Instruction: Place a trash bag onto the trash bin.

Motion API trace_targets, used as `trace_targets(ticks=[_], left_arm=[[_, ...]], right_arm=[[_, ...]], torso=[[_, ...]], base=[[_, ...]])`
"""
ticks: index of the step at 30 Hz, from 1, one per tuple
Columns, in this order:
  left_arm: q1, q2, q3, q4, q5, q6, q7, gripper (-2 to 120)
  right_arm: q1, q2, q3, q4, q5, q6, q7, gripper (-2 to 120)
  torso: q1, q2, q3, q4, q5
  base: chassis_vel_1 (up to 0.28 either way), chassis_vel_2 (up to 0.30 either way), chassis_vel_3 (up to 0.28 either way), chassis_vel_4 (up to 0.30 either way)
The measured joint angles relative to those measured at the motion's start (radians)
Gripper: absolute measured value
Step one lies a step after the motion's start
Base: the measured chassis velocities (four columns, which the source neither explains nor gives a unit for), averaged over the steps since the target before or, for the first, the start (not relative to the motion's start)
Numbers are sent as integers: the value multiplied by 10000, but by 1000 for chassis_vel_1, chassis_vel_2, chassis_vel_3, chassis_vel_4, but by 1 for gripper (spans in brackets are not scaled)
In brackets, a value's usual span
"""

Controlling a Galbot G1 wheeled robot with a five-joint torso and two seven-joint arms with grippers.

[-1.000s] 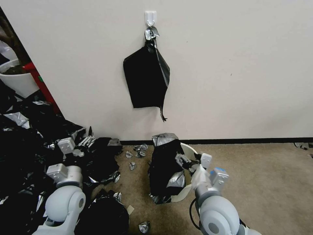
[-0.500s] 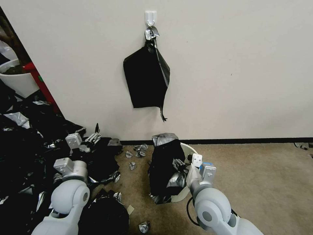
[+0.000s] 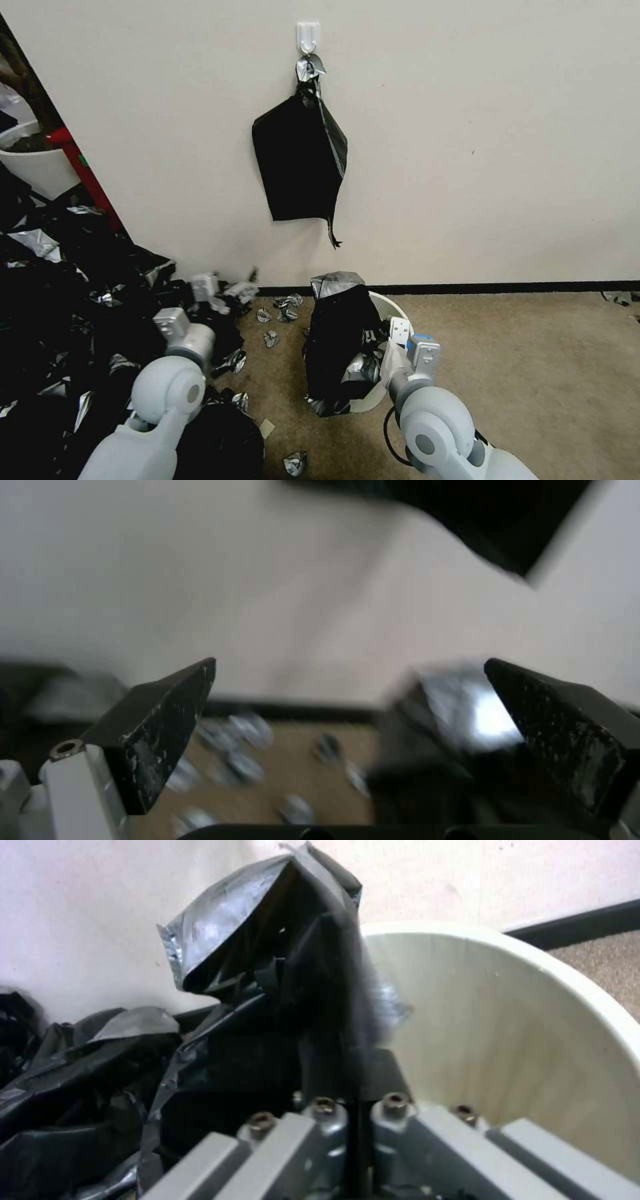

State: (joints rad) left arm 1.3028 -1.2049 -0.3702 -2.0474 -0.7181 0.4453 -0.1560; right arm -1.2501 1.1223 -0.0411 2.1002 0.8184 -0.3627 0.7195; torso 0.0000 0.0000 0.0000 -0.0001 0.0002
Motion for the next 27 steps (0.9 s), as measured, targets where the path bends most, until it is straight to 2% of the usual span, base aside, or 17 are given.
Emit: trace_targets(ticks=[4, 5, 8, 9, 12, 13, 17, 22, 24, 25, 27], left_arm=[[-189, -321, 1204, -55, -179, 1075, -620, 100], [-189, -321, 1204, -55, -179, 1075, -620, 100], [-442, -661, 2050, 332, -10, 1380, -1263, 100], [-442, -661, 2050, 332, -10, 1380, -1263, 100], [-657, -995, 2530, 769, 180, 1517, -1764, 100], [-657, -995, 2530, 769, 180, 1517, -1764, 100], [-912, -1408, 2881, 1445, 353, 1667, -2505, 100], [-1008, -1621, 2975, 1871, 352, 1774, -2770, 97], [-1039, -1706, 2993, 2024, 352, 1792, -2838, 89], [-1067, -1748, 2989, 2105, 353, 1819, -2889, 81], [-1089, -1762, 2982, 2141, 346, 1892, -2935, 77]], right_arm=[[-132, 74, -1, -11, -360, 144, -97, 0], [-132, 74, -1, -11, -360, 144, -97, 0], [-243, 141, -21, -8, -592, 216, -157, 0], [-243, 141, -21, -8, -592, 216, -157, 0], [-330, 191, -43, 3, -801, 267, -207, 0], [-330, 191, -43, 3, -801, 267, -207, 0], [-419, 217, -56, 32, -1105, 384, -291, 0], [-444, 205, -60, 47, -1327, 488, -375, 0], [-448, 200, -61, 61, -1426, 524, -415, 0], [-453, 196, -62, 63, -1519, 563, -459, 0], [-460, 191, -64, 63, -1580, 597, -493, 0]], torso=[[0, 0, -1, 0, 0], [0, 0, -1, 0, 0], [0, 0, 0, 0, 0], [0, 0, 0, 0, 0], [0, 0, -1, -1, 0], [0, 0, -1, -1, 0], [0, 0, 0, 0, 0], [0, 0, 0, 0, -1], [0, 0, -1, 2, -1], [-1, 0, -1, 2, 1], [0, 0, -2, 2, 1]], base=[[0, 0, 0, 0], [0, 0, 0, 0], [0, 0, 0, 0], [0, 0, 0, 0], [0, 0, 0, 0], [0, 0, 0, 0], [0, 0, 0, 0], [0, 0, 0, 0], [0, 0, 0, 0], [0, 0, 0, 0], [0, 0, 0, 0]])
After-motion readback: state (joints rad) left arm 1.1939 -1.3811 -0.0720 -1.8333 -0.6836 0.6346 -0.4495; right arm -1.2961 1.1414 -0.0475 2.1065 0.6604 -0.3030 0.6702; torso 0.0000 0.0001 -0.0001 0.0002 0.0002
